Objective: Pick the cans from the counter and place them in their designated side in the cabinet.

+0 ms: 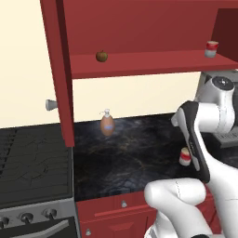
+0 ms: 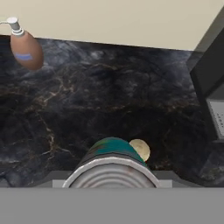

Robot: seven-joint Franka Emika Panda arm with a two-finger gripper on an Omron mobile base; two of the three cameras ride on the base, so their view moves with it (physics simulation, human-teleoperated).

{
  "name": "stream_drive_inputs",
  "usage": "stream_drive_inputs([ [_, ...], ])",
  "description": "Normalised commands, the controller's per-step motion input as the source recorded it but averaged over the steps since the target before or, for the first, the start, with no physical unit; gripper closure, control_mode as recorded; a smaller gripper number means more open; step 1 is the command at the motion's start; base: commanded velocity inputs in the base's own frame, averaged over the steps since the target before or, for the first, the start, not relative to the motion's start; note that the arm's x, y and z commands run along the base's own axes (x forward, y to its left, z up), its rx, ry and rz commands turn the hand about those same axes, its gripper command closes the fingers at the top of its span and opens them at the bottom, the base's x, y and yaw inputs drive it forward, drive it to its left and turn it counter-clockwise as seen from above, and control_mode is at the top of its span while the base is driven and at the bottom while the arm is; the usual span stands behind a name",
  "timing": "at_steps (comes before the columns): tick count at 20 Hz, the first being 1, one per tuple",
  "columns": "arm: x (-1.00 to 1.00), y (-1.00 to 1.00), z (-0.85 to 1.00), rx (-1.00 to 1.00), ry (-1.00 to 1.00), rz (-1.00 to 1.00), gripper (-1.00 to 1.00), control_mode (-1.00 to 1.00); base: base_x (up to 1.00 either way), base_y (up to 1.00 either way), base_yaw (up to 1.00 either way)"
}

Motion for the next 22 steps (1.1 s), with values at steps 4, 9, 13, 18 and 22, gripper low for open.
stream_drive_inputs([
  [4, -0.15, -0.15, 0.45, -0.01, -0.07, 0.00, 1.00, -1.00, 0.00, 0.00, 0.00],
  [9, -0.13, -0.12, 0.40, -0.03, -0.15, 0.00, 1.00, -1.00, 0.00, 0.00, 0.00],
  [13, -0.17, -0.14, 0.41, -0.03, -0.14, 0.00, 1.00, -1.00, 0.00, 0.00, 0.00],
  [18, -0.14, -0.11, 0.42, -0.03, -0.13, 0.00, 1.00, -1.00, 0.00, 0.00, 0.00],
  [22, -0.07, -0.14, 0.45, -0.03, -0.14, 0.00, 1.00, -1.00, 0.00, 0.00, 0.00],
])
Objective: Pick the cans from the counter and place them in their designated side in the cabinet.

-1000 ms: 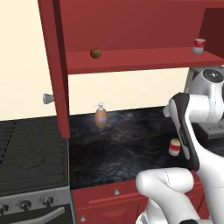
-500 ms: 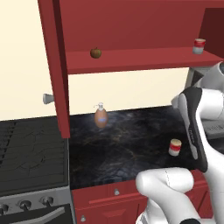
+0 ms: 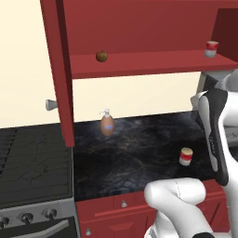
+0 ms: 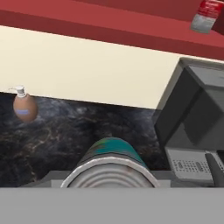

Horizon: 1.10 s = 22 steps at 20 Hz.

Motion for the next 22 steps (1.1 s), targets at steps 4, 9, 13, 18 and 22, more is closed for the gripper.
stream_drive_inputs([
  [4, -0.11, -0.12, 0.46, -0.02, -0.13, 0.00, 1.00, -1.00, 0.00, 0.00, 0.00],
  [9, -0.05, -0.08, 0.47, -0.03, -0.13, 0.00, 1.00, -1.00, 0.00, 0.00, 0.00],
  [13, -0.02, -0.08, 0.44, -0.03, -0.13, 0.00, 1.00, -1.00, 0.00, 0.00, 0.00],
  [18, 0.04, -0.08, 0.34, -0.02, -0.10, 0.00, 1.00, -1.00, 0.00, 0.00, 0.00],
  [22, 0.14, -0.07, 0.26, -0.02, -0.08, 0.00, 1.00, -1.00, 0.00, 0.00, 0.00],
])
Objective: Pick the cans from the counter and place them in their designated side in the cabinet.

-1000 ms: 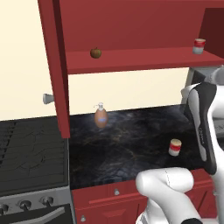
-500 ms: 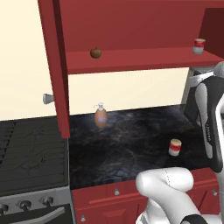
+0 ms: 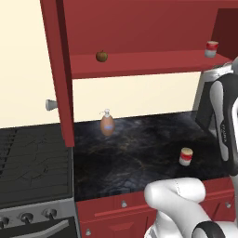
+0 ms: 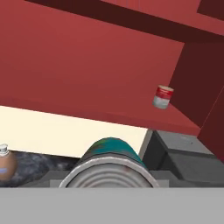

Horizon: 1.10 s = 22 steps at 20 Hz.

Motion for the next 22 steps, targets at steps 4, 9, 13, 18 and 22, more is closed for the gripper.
stream_drive_inputs([
  [4, 0.17, -0.06, 0.23, -0.02, -0.06, 0.00, 1.00, -1.00, 0.00, 0.00, 0.00],
  [9, 0.19, -0.07, 0.20, -0.02, -0.02, 0.00, 1.00, -1.00, 0.00, 0.00, 0.00],
  [13, 0.22, -0.07, 0.08, -0.03, 0.00, 0.00, 1.00, -1.00, 0.00, 0.00, 0.00],
  [18, 0.25, -0.06, 0.00, -0.03, 0.00, 0.00, 1.00, -1.00, 0.00, 0.00, 0.00],
  [22, 0.23, -0.08, 0.00, -0.03, 0.00, 0.00, 1.00, -1.00, 0.00, 0.00, 0.00],
])
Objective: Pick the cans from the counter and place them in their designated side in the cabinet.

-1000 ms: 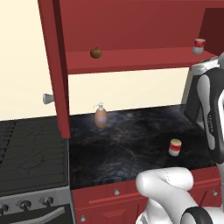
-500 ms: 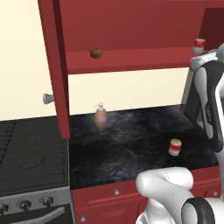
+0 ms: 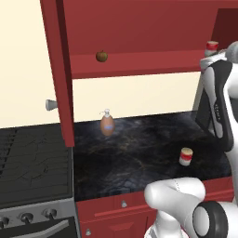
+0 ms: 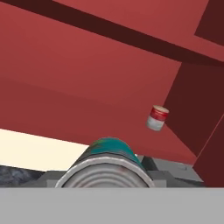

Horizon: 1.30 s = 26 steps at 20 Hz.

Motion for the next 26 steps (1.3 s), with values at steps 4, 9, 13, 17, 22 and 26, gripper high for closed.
stream_drive_inputs([
  [4, 0.20, -0.12, 0.00, -0.03, 0.00, 0.00, 1.00, -1.00, 0.00, 0.00, 0.00],
  [9, 0.21, -0.14, 0.00, -0.04, 0.00, 0.00, 1.00, -1.00, 0.00, 0.00, 0.00],
  [13, 0.25, -0.16, 0.00, -0.04, 0.01, 0.00, 1.00, -1.00, 0.00, 0.00, 0.00],
  [17, 0.26, -0.15, 0.00, -0.04, 0.01, 0.00, 1.00, -1.00, 0.00, 0.00, 0.00],
  [22, 0.24, -0.12, 0.00, -0.01, 0.02, -0.01, 1.00, -1.00, 0.00, 0.00, 0.00],
  [26, 0.23, -0.08, 0.00, 0.00, 0.02, -0.04, 1.00, -1.00, 0.00, 0.00, 0.00],
])
